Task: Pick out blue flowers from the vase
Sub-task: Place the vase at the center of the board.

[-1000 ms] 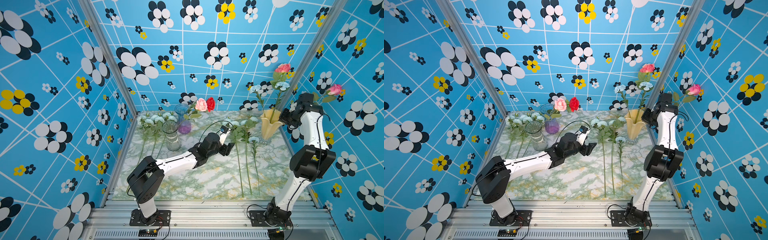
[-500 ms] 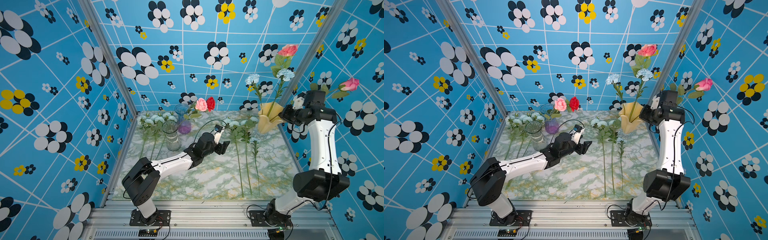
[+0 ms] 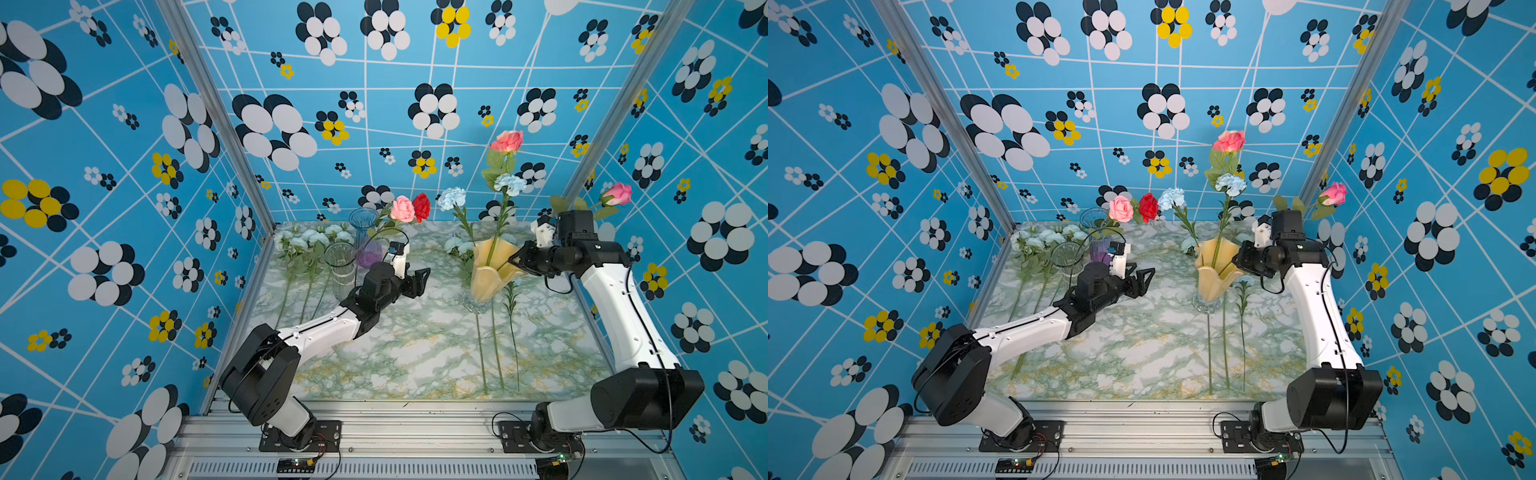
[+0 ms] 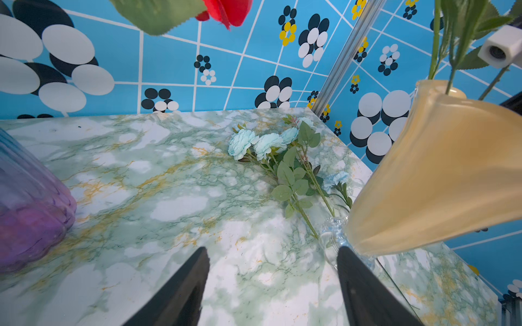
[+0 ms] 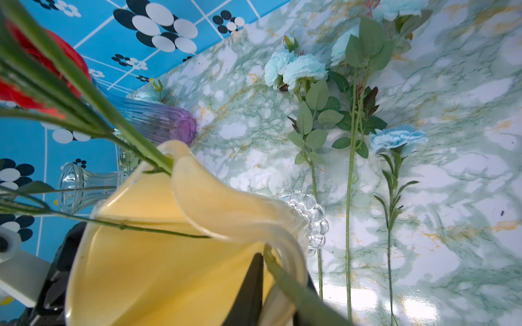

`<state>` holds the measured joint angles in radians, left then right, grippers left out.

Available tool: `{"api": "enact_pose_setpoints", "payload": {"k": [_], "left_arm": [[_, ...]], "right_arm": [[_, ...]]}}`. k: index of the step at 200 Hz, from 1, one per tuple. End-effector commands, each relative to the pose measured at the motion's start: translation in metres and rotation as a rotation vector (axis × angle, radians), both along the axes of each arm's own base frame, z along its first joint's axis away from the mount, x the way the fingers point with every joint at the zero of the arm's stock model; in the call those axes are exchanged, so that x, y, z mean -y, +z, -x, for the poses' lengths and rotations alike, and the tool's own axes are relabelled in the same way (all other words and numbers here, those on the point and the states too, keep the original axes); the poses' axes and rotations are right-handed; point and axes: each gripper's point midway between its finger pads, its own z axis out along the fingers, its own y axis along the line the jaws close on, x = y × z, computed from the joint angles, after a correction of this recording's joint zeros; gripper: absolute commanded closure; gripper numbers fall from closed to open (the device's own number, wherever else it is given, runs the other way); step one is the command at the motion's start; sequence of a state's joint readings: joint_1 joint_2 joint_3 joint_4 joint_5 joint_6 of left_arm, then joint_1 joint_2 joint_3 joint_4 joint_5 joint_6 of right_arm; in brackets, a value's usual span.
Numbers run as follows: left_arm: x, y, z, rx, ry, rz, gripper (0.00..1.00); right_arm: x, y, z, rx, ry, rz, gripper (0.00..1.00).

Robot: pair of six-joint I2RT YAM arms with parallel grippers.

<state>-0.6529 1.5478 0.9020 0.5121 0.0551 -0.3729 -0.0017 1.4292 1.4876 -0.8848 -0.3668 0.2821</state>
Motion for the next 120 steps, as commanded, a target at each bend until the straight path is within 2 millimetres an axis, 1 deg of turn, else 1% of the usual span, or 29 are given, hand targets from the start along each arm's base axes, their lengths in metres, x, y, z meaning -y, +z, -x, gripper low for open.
{"api": "enact_pose_setpoints", "payload": {"k": [1,17,22,25,33,63,75,92,120], "left_arm": [[-0.005,0.019,0.003,0.015,-0.007,0.085,0.26],[-0.008,0.02,0.003,0.017,-0.002,0.088,0.26],[-0.009,0.02,0.003,0.016,0.0,0.088,0.26],[-0.009,0.021,0.003,0.016,0.001,0.09,0.26],[-0.011,0.02,0.002,0.015,0.004,0.089,0.26],[-0.014,0.02,0.002,0.015,0.013,0.092,0.26],[-0.016,0.021,0.002,0.015,0.018,0.096,0.26],[-0.017,0.021,0.001,0.015,0.02,0.098,0.26],[-0.017,0.019,0.001,0.011,0.021,0.097,0.26]], "right_arm": [[-0.038,0.085,-0.001,0.313,0.103,-0.114,1.0],[-0.05,0.08,0.007,0.311,0.131,-0.1,1.0],[-0.05,0.079,0.008,0.311,0.127,-0.092,1.0],[-0.061,0.078,0.012,0.311,0.155,-0.092,1.0],[-0.067,0.076,0.017,0.316,0.167,-0.088,1.0],[-0.083,0.07,0.034,0.326,0.195,-0.084,1.0],[-0.086,0.066,0.041,0.331,0.201,-0.079,1.0],[-0.086,0.059,0.048,0.332,0.192,-0.063,1.0],[-0.086,0.044,0.053,0.306,0.191,-0.048,1.0]]}}
